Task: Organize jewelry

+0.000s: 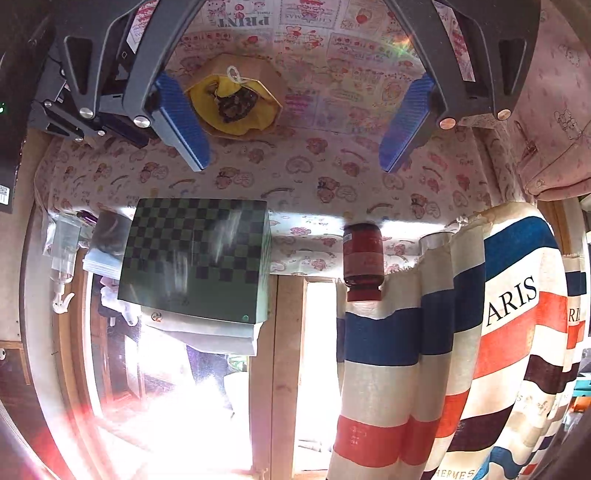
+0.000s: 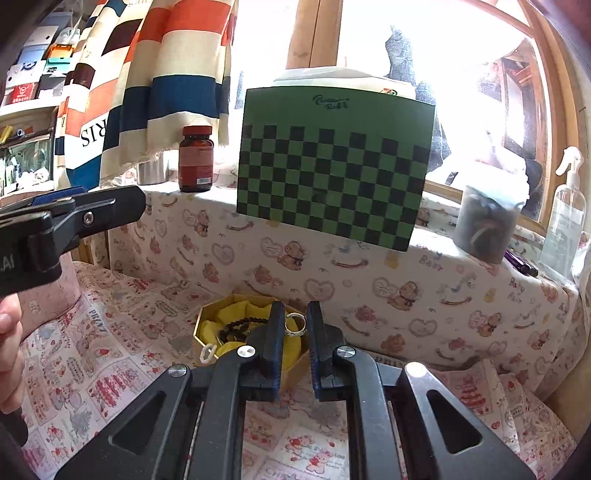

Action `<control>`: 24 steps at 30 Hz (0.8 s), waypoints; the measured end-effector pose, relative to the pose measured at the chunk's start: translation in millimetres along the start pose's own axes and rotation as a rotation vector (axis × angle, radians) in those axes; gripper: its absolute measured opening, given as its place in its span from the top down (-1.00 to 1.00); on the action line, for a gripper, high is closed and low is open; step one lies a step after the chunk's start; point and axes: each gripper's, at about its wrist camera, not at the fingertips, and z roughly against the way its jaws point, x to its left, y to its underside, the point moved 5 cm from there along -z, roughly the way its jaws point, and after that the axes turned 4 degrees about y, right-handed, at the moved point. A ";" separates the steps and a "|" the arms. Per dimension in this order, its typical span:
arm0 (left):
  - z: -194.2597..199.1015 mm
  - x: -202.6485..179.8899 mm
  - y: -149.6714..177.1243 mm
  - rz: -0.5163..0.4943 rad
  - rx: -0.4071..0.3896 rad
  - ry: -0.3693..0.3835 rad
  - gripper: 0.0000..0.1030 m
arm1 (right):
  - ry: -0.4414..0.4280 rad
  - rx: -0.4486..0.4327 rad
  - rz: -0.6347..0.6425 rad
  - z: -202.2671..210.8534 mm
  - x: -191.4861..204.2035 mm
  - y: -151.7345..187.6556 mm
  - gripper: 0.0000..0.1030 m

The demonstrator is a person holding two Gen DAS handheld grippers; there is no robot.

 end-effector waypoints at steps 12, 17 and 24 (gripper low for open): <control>2.2 34.0 -6.5 0.077 -0.021 -0.084 -0.86 | -0.027 0.016 -0.027 -34.7 19.8 -15.5 -0.08; 1.3 37.0 -6.6 0.087 -0.018 -0.088 -0.86 | -0.012 -0.027 -0.044 -22.6 15.5 -17.4 -0.52; 7.2 28.6 -8.7 0.058 -0.039 -0.090 -0.86 | -0.029 -0.059 -0.090 9.1 -10.9 -22.2 -0.65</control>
